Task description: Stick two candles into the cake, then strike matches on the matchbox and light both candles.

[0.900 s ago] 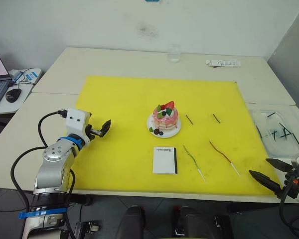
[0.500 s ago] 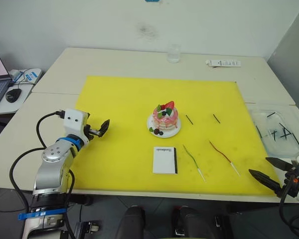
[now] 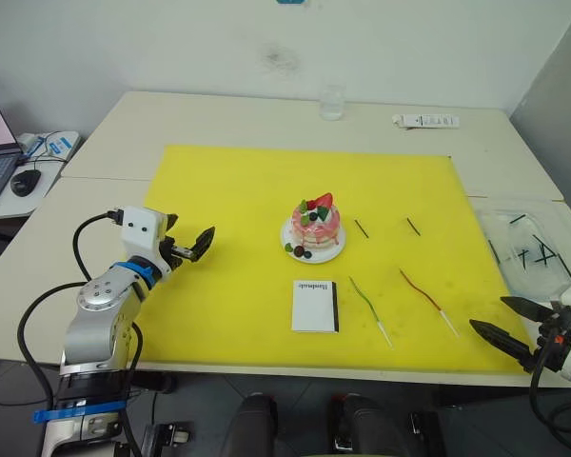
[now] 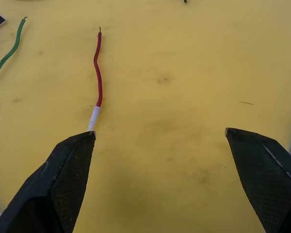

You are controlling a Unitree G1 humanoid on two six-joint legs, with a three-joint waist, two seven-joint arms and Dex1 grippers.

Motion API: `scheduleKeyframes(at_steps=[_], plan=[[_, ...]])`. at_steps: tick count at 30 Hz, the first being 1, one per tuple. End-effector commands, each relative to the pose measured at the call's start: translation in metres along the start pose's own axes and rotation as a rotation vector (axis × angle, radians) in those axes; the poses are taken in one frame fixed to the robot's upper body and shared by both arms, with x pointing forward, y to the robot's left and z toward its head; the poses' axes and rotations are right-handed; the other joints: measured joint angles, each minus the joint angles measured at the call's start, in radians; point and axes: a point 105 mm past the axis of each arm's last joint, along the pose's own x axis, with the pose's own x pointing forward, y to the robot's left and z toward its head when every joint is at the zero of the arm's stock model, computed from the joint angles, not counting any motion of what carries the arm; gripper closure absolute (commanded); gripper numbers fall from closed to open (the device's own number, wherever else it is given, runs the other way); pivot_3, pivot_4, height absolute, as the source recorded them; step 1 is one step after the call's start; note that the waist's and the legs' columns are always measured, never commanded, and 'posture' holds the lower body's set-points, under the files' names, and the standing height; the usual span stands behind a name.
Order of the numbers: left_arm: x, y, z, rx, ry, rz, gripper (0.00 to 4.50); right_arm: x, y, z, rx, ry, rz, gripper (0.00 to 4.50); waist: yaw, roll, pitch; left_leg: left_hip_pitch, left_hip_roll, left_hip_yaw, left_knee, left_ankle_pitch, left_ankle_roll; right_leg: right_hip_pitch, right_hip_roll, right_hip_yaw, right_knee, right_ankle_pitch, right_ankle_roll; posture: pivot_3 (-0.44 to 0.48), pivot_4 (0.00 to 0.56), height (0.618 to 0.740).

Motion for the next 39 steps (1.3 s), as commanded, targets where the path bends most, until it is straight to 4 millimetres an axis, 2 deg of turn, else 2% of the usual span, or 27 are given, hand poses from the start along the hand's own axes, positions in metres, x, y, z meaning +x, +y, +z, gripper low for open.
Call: scheduleKeyframes(at_steps=[1, 5, 10, 16, 23, 30, 37, 39], plan=[[0.000, -0.023, 0.030, 0.027, -0.070, -0.153, 0.01, 0.007, 0.015, 0.025, -0.028, -0.048, 0.066, 0.00, 0.000, 0.000, 0.000, 0.000, 0.000, 0.000, 0.000, 0.000, 0.000, 0.000, 0.000, 0.000, 0.000, 0.000, 0.000, 0.000, 0.150, 0.740], [-0.007, -0.077, 0.050, 0.079, -0.068, -0.500, 0.01, 0.014, 0.032, 0.034, -0.042, -0.027, 0.139, 0.00, 0.000, 0.000, 0.000, 0.000, 0.000, -0.001, 0.000, 0.000, 0.000, 0.000, 0.000, -0.001, 0.001, 0.000, 0.000, 0.000, 0.150, 0.740], [-0.023, -0.138, 0.064, 0.165, -0.080, -0.875, 0.01, 0.020, 0.050, 0.037, -0.039, 0.003, 0.184, 0.00, 0.002, 0.000, 0.000, -0.001, -0.001, 0.000, 0.001, 0.000, 0.000, 0.000, 0.001, 0.000, -0.001, 0.000, 0.000, 0.000, 0.150, 0.740], [-0.035, -0.178, 0.067, 0.209, -0.132, -1.104, 0.01, 0.029, 0.044, 0.028, -0.107, 0.072, 0.086, 0.00, 0.001, 0.000, 0.000, 0.000, -0.001, 0.000, 0.001, 0.000, 0.000, 0.000, 0.002, 0.001, 0.000, 0.000, 0.000, 0.000, 0.150, 0.740], [-0.031, -0.185, 0.051, 0.248, -0.128, -1.118, 0.01, 0.040, 0.039, 0.012, -0.110, 0.106, 0.005, 0.00, 0.000, 0.000, 0.000, 0.000, 0.000, 0.000, 0.001, 0.000, 0.000, 0.000, 0.008, 0.002, 0.000, 0.000, 0.000, 0.000, 0.150, 0.740], [-0.032, -0.186, 0.052, 0.233, -0.146, -1.103, 0.01, 0.044, 0.035, 0.012, -0.097, 0.111, -0.024, 0.00, 0.000, 0.000, 0.000, 0.000, 0.001, -0.002, 0.001, 0.000, 0.000, 0.000, 0.010, 0.003, 0.000, 0.000, 0.000, 0.000, 0.150, 0.740], [-0.032, -0.191, 0.058, 0.226, -0.165, -1.107, 0.01, 0.056, 0.038, 0.021, -0.089, 0.111, -0.017, 0.00, -0.001, 0.000, 0.000, 0.000, 0.001, -0.002, 0.001, 0.000, 0.000, 0.000, 0.011, 0.004, 0.000, 0.000, 0.000, 0.000, 0.150, 0.740], [-0.032, -0.191, 0.059, 0.227, -0.167, -1.107, 0.00, 0.058, 0.037, 0.023, -0.091, 0.120, -0.023, 0.38, -0.001, 0.000, 0.000, 0.000, 0.001, -0.002, 0.001, 0.000, 0.000, 0.000, 0.011, 0.005, 0.000, 0.000, 0.000, 0.000, 0.150, 0.740]])
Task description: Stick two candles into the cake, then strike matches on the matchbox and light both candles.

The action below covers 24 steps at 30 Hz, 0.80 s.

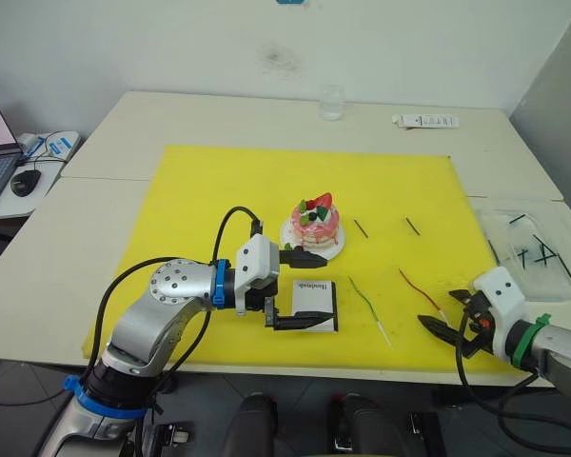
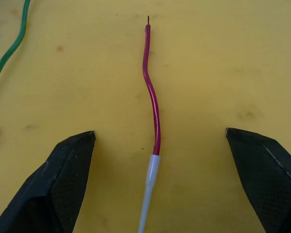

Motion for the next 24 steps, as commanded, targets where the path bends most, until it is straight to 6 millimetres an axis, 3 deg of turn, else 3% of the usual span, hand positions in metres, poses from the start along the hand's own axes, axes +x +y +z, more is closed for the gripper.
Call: scheduleKeyframes(at_steps=[1, 5, 14, 18, 24], plan=[[0.003, -0.003, 0.014, 0.048, -0.033, -0.012, 0.00, 0.001, -0.002, 0.007, -0.017, 0.001, -0.015, 0.57, 0.000, 0.000, 0.000, 0.000, 0.000, 0.000, 0.000, 0.000, 0.000, 0.000, 0.000, 0.000, 0.000, 0.000, 0.000, 0.000, 0.150, 0.740], [0.003, -0.002, 0.016, 0.048, -0.036, -0.008, 0.00, 0.001, -0.002, 0.005, -0.029, 0.034, -0.010, 1.93, 0.001, 0.000, 0.000, 0.000, 0.000, 0.000, 0.000, 0.000, 0.000, 0.000, 0.000, 0.000, 0.000, 0.000, 0.000, 0.000, 0.150, 0.740], [0.006, -0.004, 0.015, 0.053, -0.038, -0.007, 0.00, 0.005, -0.002, 0.001, -0.036, 0.084, -0.002, 1.93, 0.001, 0.000, 0.000, 0.000, 0.000, 0.000, 0.000, 0.000, 0.000, 0.000, 0.000, 0.000, 0.000, 0.000, 0.000, 0.000, 0.150, 0.740], [0.007, -0.004, 0.015, 0.060, -0.037, -0.011, 0.00, 0.006, -0.009, 0.000, -0.038, 0.143, -0.025, 2.83, 0.001, 0.000, 0.000, 0.000, 0.000, 0.000, 0.000, 0.000, 0.000, 0.000, 0.001, 0.000, 0.000, 0.000, 0.000, 0.000, 0.150, 0.740], [0.008, -0.004, 0.016, 0.060, -0.040, -0.009, 0.00, 0.005, -0.011, 0.006, -0.034, 0.207, 0.003, 2.83, 0.001, 0.000, 0.000, 0.000, -0.001, 0.000, 0.001, 0.000, 0.000, 0.000, 0.001, 0.002, 0.000, 0.000, 0.000, 0.000, 0.150, 0.740]])
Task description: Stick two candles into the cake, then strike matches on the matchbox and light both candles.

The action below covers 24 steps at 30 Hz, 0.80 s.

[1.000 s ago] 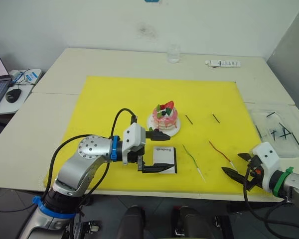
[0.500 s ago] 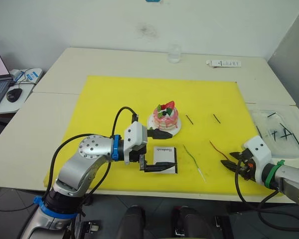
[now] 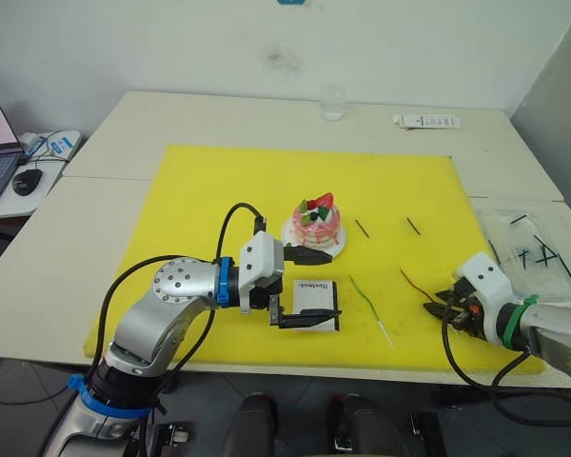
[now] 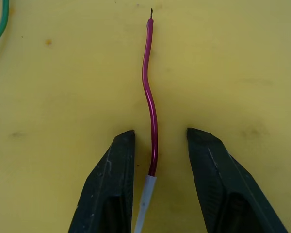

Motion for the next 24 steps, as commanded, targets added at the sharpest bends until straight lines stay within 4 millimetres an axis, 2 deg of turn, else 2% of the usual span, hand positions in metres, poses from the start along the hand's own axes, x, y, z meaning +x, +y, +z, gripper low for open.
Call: scheduleKeyframes(at_steps=[1, 7, 10, 13, 14, 21, 24], plan=[[0.0032, -0.0041, 0.0088, 0.046, -0.022, -0.015, 0.00, -0.0008, -0.0048, -0.0025, 0.013, 0.047, -0.001, 2.83, 0.000, 0.000, 0.000, 0.000, 0.000, 0.000, 0.000, 0.000, 0.000, 0.000, 0.000, 0.000, 0.000, 0.000, 0.000, 0.000, 0.150, 0.740], [0.0037, -0.0053, 0.0081, 0.046, -0.025, -0.005, 0.00, 0.0016, -0.0105, -0.0073, 0.020, 0.079, -0.003, 2.83, 0.000, 0.000, 0.000, 0.000, 0.000, 0.001, 0.000, 0.000, 0.000, 0.000, 0.000, 0.002, 0.000, 0.000, 0.000, 0.000, 0.150, 0.740], [0.0027, -0.0069, 0.0068, 0.042, -0.023, 0.000, 0.00, 0.0011, -0.0125, -0.0042, 0.022, 0.063, 0.001, 3.39, 0.000, 0.000, 0.000, 0.000, 0.000, 0.001, 0.000, 0.000, 0.000, 0.000, 0.000, 0.003, 0.000, 0.001, 0.001, 0.000, 0.150, 0.740], [0.0022, -0.0077, 0.0057, 0.039, -0.021, 0.004, 0.00, 0.0001, -0.0097, -0.0006, 0.029, 0.048, 0.028, 4.34, 0.000, 0.000, 0.000, 0.000, -0.001, 0.001, 0.000, 0.000, 0.000, 0.000, 0.002, 0.006, 0.000, 0.001, 0.002, 0.000, 0.150, 0.740], [0.0022, -0.0080, 0.0056, 0.037, -0.022, 0.005, 0.00, -0.0007, -0.0089, -0.0001, 0.036, 0.046, 0.034, 4.47, 0.000, 0.000, 0.000, 0.000, -0.001, 0.001, 0.001, 0.000, 0.000, 0.000, 0.002, 0.007, 0.000, 0.001, 0.002, 0.000, 0.150, 0.740], [0.0023, -0.0070, 0.0050, 0.037, -0.019, 0.005, 0.00, -0.0028, -0.0126, -0.0041, 0.052, 0.051, 0.027, 4.47, 0.000, 0.000, 0.000, 0.000, -0.001, 0.002, 0.000, 0.000, 0.000, 0.000, 0.003, 0.009, -0.001, 0.001, 0.002, 0.000, 0.150, 0.740], [0.0030, -0.0056, 0.0054, 0.040, -0.019, 0.002, 0.00, -0.0044, -0.0126, 0.0014, 0.070, 0.013, 0.043, 4.47, 0.000, 0.000, 0.000, 0.000, -0.001, 0.002, 0.000, 0.000, 0.000, 0.000, 0.003, 0.009, -0.001, 0.001, 0.002, 0.000, 0.150, 0.740]])
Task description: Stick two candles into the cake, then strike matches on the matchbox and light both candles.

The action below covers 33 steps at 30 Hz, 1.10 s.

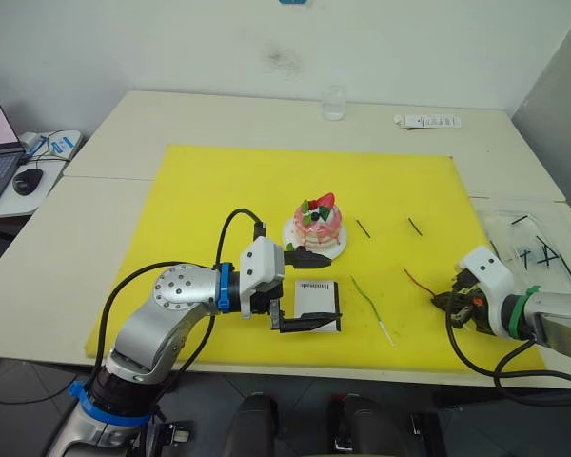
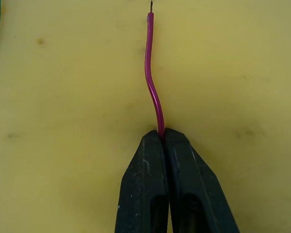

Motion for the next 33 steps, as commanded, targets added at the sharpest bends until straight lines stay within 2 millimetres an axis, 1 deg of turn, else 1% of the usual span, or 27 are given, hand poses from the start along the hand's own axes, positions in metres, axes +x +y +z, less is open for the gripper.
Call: scheduleKeyframes(at_steps=[1, 4, 5, 6, 10, 12, 14, 17, 20, 23, 28, 31, 33], plan=[[0.003, -0.002, 0.010, 0.052, -0.024, -0.017, 0.00, -0.006, -0.002, 0.005, 0.032, -0.035, 0.011, 4.47, 0.000, 0.000, 0.000, 0.000, 0.000, 0.000, 0.000, 0.000, 0.000, 0.000, 0.000, 0.000, 0.000, 0.000, 0.000, 0.000, 0.150, 0.740], [0.004, -0.001, 0.011, 0.039, -0.032, -0.013, 0.00, -0.013, 0.005, 0.023, 0.062, -0.119, 0.094, 4.47, 0.000, 0.000, 0.000, 0.000, 0.000, 0.000, 0.000, 0.000, 0.000, 0.000, 0.000, 0.000, 0.000, 0.000, 0.000, 0.000, 0.150, 0.740], [0.005, 0.000, 0.012, 0.009, -0.050, -0.002, 0.00, -0.017, 0.010, 0.036, 0.102, -0.192, 0.158, 4.47, 0.000, 0.000, 0.000, 0.000, 0.000, 0.000, 0.000, 0.000, 0.000, 0.000, 0.000, 0.000, 0.000, 0.000, 0.000, 0.000, 0.150, 0.740], [0.006, 0.001, 0.013, -0.014, -0.063, 0.005, 0.00, -0.020, 0.013, 0.045, 0.130, -0.242, 0.205, 4.47, -0.004, 0.000, 0.000, 0.000, 0.000, 0.000, 0.000, 0.000, 0.000, 0.000, 0.000, 0.000, 0.000, 0.000, 0.000, 0.000, 0.150, 0.740], [0.009, 0.000, 0.016, -0.154, -0.106, 0.001, 0.00, -0.036, 0.023, 0.087, 0.259, -0.460, 0.372, 4.47, -0.007, 0.000, 0.000, 0.001, 0.001, 0.000, 0.000, 0.000, 0.000, 0.000, 0.002, 0.001, 0.001, 0.000, 0.000, 0.000, 0.150, 0.740], [0.012, 0.005, 0.020, -0.262, -0.144, 0.009, 0.00, -0.041, 0.033, 0.108, 0.251, -0.533, 0.439, 4.47, -0.007, 0.000, 0.000, 0.001, 0.002, -0.001, 0.000, 0.000, 0.000, 0.000, 0.002, 0.001, 0.001, 0.000, 0.000, 0.000, 0.150, 0.740], [0.015, 0.008, 0.023, -0.328, -0.164, 0.013, 0.00, -0.042, 0.038, 0.119, 0.250, -0.563, 0.468, 4.47, -0.007, 0.000, 0.000, 0.000, 0.002, -0.001, 0.000, 0.000, 0.000, -0.001, 0.002, 0.001, 0.001, 0.000, 0.000, 0.000, 0.150, 0.740], [0.025, 0.018, 0.037, -0.454, -0.254, 0.031, 0.58, -0.042, 0.050, 0.141, 0.227, -0.630, 0.509, 4.50, -0.006, 0.000, 0.000, -0.001, 0.001, -0.001, 0.000, 0.000, 0.000, -0.001, 0.002, 0.001, 0.001, 0.000, 0.000, 0.000, 0.150, 0.740], [0.033, 0.026, 0.049, -0.558, -0.309, 0.040, 1.51, -0.041, 0.061, 0.155, 0.193, -0.660, 0.533, 4.50, -0.006, 0.000, 0.000, -0.003, 0.000, -0.001, 0.001, 0.000, 0.000, -0.001, 0.002, 0.002, 0.001, 0.001, 0.001, 0.000, 0.150, 0.740], [0.038, 0.033, 0.059, -0.619, -0.346, 0.048, 1.51, -0.041, 0.069, 0.164, 0.179, -0.676, 0.543, 4.50, -0.008, 0.000, 0.000, -0.003, -0.001, -0.001, 0.001, 0.000, 0.000, -0.001, 0.002, 0.004, 0.000, 0.001, 0.001, 0.000, 0.150, 0.740], [0.040, 0.034, 0.058, -0.619, -0.320, 0.047, 1.51, -0.040, 0.074, 0.173, 0.167, -0.691, 0.554, 4.50, -0.014, 0.000, 0.000, -0.003, 0.000, -0.001, 0.000, 0.000, 0.000, -0.002, 0.003, 0.004, 0.001, 0.001, 0.001, 0.000, 0.150, 0.740], [0.042, 0.033, 0.056, -0.621, -0.307, 0.042, 2.02, -0.043, 0.075, 0.179, 0.167, -0.710, 0.559, 4.50, -0.017, 0.000, 0.000, -0.003, 0.000, 0.000, 0.000, 0.000, 0.000, -0.003, 0.003, 0.004, 0.001, 0.001, 0.001, 0.000, 0.150, 0.740], [0.043, 0.034, 0.057, -0.630, -0.306, 0.042, 2.62, -0.044, 0.076, 0.180, 0.166, -0.716, 0.562, 4.50, -0.017, 0.000, 0.000, -0.003, 0.000, 0.000, 0.000, 0.000, 0.000, -0.003, 0.003, 0.004, 0.001, 0.001, 0.001, 0.000, 0.150, 0.740]])
